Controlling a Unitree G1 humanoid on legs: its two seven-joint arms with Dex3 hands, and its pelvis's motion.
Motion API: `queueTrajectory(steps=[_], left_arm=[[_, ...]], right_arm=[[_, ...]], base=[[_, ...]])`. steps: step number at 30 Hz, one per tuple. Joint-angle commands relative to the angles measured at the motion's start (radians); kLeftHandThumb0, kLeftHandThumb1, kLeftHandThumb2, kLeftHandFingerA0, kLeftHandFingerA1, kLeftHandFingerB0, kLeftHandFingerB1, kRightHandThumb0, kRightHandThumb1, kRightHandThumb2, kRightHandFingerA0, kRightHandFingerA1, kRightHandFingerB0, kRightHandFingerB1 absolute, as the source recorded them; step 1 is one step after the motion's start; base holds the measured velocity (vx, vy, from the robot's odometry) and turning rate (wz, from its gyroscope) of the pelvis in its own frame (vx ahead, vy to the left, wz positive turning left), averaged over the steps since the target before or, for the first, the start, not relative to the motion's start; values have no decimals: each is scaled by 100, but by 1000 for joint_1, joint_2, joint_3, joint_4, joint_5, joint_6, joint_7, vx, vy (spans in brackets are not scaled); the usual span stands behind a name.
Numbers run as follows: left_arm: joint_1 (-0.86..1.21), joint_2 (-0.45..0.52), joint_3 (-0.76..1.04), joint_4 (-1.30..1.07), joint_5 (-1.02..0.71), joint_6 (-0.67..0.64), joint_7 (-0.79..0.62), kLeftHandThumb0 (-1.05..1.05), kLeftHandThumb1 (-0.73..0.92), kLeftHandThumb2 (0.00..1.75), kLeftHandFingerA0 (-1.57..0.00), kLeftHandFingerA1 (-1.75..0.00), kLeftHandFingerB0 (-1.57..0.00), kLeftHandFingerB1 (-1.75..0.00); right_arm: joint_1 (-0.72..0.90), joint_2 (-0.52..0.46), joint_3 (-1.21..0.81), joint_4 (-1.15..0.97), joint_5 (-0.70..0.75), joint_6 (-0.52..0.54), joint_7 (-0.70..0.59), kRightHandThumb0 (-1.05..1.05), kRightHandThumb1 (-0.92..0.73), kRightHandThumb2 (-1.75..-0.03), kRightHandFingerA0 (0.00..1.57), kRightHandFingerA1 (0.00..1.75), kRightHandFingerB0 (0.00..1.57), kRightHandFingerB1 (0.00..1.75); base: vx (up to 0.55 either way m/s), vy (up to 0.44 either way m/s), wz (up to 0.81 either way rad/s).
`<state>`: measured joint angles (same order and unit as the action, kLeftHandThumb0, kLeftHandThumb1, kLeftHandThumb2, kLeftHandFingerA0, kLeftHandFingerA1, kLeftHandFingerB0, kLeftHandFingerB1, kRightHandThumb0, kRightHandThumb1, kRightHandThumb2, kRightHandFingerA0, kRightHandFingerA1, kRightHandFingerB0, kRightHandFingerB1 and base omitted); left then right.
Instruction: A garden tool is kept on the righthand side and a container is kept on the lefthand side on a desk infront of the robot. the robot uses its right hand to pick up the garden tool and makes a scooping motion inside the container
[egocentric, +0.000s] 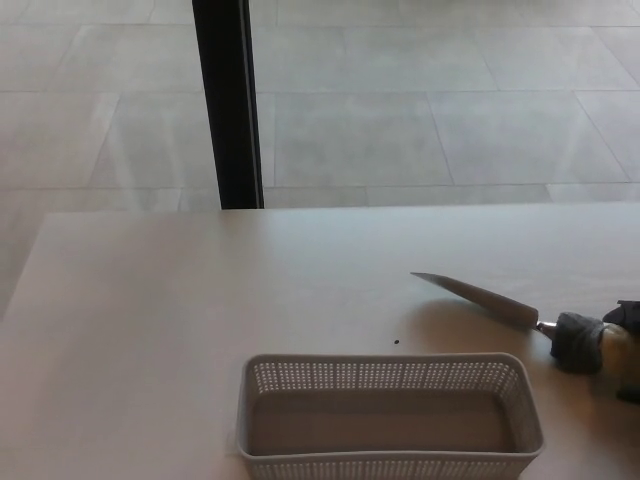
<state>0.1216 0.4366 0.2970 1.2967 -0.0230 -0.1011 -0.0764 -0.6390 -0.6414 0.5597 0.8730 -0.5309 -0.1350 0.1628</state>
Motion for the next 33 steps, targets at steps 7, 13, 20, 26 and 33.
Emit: queueTrajectory(steps=[7,13,20,26,33], left_arm=[[-4,1,10,26,-18,-17,6,-46,62,59,-67,-59,-55,-43],[-4,7,-7,14,-1,-26,0,-47,63,58,-66,-63,-58,-45],[0,10,-9,9,-2,-36,-9,-49,63,59,-67,-63,-58,-44],[-7,12,-5,6,-9,-22,-3,-48,64,59,-64,-61,-58,-43],[-10,22,-6,24,1,-28,-10,-49,62,59,-70,-62,-61,-44]], right_arm=[[153,88,46,123,-138,-10,-342,-37,-64,-59,82,153,85,57],[185,119,74,150,-144,30,-358,-32,-58,-60,73,147,89,55],[214,115,66,157,-123,15,-398,-34,-60,-60,80,140,89,60],[222,97,43,173,-124,-48,-583,-26,-76,-66,75,164,68,124],[199,42,-106,86,-46,-100,-656,-31,-79,-77,83,175,68,150]], base=[[0,0,0],[0,0,0],[0,0,0],[0,0,0],[0,0,0]])
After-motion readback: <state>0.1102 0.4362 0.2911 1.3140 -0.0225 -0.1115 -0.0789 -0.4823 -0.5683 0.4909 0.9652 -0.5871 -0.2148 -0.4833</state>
